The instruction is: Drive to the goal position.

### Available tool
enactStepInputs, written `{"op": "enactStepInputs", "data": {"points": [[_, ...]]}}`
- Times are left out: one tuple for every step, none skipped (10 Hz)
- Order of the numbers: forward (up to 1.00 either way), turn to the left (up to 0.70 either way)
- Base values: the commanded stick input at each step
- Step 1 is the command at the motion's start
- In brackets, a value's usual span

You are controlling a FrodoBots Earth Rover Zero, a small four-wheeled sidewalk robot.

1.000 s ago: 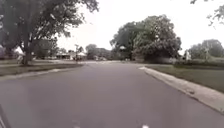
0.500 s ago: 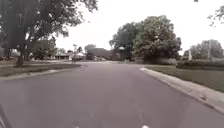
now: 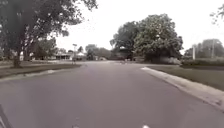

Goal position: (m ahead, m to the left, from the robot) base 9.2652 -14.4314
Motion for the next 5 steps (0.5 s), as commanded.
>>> {"op": "enactStepInputs", "data": {"points": [[0.7,-0.27],[0.7,0.0],[0.7,0.0],[0.7,0.0],[0.7,0.0]]}}
